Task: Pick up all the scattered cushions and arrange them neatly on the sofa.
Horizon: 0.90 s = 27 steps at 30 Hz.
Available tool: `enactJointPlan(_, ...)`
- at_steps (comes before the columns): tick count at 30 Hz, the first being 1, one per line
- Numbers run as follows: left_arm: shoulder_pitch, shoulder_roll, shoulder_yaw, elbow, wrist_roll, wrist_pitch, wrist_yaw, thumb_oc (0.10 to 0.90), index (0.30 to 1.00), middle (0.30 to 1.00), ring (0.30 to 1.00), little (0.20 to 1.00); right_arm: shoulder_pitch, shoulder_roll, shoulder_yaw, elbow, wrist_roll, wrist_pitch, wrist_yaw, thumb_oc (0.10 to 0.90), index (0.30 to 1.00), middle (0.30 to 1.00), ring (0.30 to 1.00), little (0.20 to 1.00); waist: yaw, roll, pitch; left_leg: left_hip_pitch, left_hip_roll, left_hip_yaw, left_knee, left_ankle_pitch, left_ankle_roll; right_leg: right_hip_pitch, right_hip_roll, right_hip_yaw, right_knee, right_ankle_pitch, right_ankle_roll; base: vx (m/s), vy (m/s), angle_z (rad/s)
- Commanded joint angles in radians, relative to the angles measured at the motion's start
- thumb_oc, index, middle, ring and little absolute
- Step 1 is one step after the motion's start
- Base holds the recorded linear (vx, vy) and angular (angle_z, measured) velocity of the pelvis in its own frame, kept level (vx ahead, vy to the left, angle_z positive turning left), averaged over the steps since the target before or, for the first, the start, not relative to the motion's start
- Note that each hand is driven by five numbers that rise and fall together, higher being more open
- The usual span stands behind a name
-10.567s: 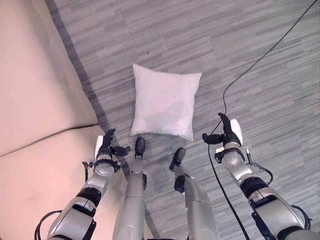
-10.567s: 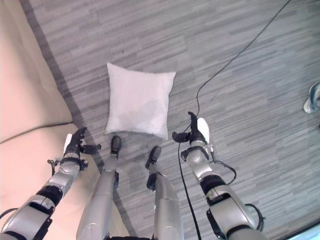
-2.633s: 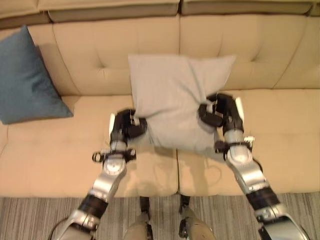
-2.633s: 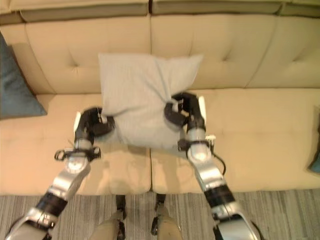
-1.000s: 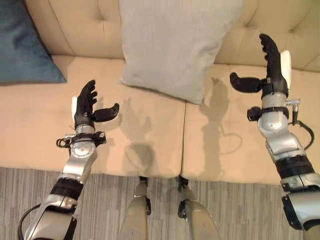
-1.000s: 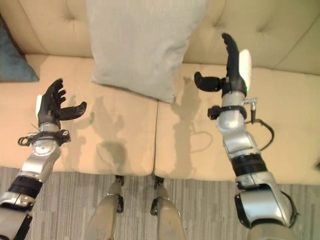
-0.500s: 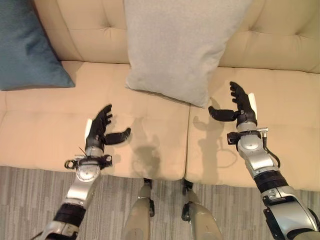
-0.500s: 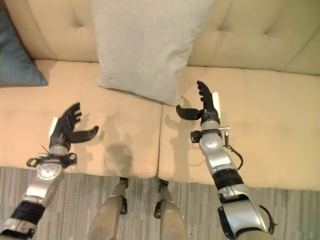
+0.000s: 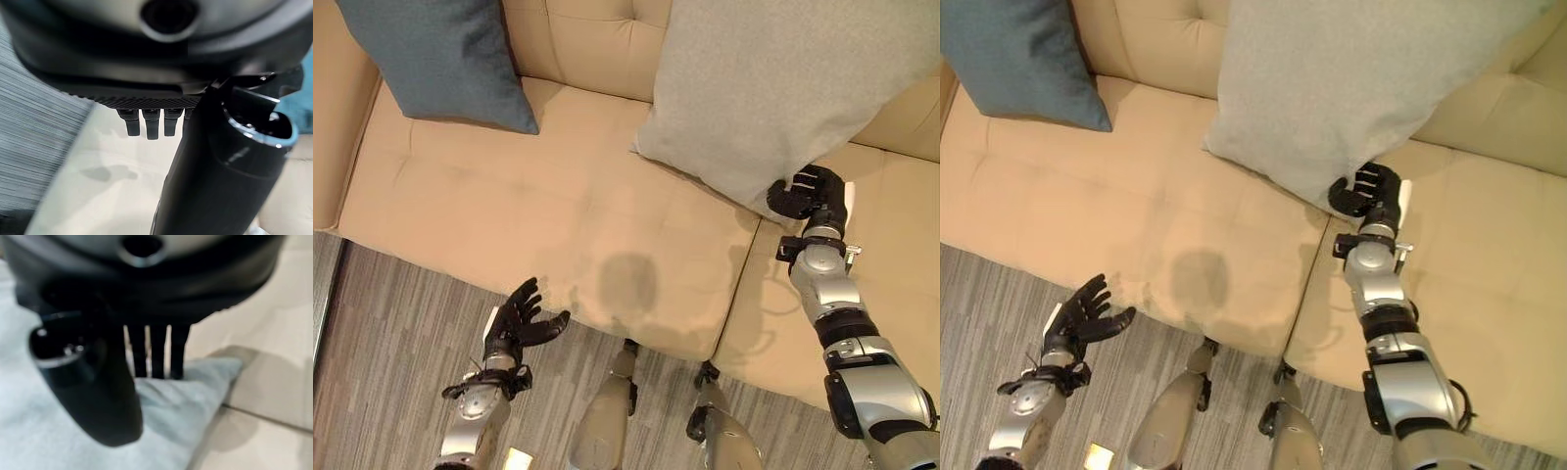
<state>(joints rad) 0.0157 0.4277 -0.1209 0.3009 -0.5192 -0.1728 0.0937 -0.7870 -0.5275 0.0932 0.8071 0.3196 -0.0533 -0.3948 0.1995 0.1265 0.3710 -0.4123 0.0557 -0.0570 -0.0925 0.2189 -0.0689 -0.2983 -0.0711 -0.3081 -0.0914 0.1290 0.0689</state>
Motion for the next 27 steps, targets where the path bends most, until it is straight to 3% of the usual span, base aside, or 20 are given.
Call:
enactJointPlan(1, 0.006, 0.078, 0.0, -0.051, -0.01, -0.088, -0.003, 0.8, 0.9, 0.9, 0.9, 0.9, -0.054, -0.024, 0.047, -0.162, -0.029, -0.141, 0.012, 0.4, 0.3, 0.3, 0.3, 0.3, -0.009, -0.073, -0.094, 0.018, -0.022, 0.048, 0.005, -0.094, -0.034, -0.007, -0.027, 0.03, 0.034, -0.09, 0.038, 0.02, 0.012, 0.04)
enactJointPlan(19, 0.03, 0.085, -0.017, -0.069, -0.032, -0.085, -0.032, 0.8, 0.9, 0.9, 0.9, 0.9, -0.17, -0.209, 0.072, -0.106, -0.073, -0.14, -0.02, 0.4, 0.3, 0.3, 0.3, 0.3, -0.019, -0.055, -0.093, 0.036, -0.026, 0.054, 0.005, -0.101, -0.032, -0.001, -0.032, 0.04, 0.039, -0.094, 0.04, 0.0, 0.001, 0.0)
enactJointPlan(27, 0.032, 0.095, -0.02, -0.066, -0.035, -0.087, -0.032, 0.8, 0.9, 0.9, 0.9, 0.9, -0.2, -0.242, 0.092, -0.085, -0.079, -0.136, -0.025, 0.4, 0.3, 0.3, 0.3, 0.3, -0.02, -0.059, -0.093, 0.036, -0.028, 0.052, 0.005, -0.102, -0.032, 0.002, -0.028, 0.038, 0.038, -0.096, 0.04, 0.0, 0.0, 0.0)
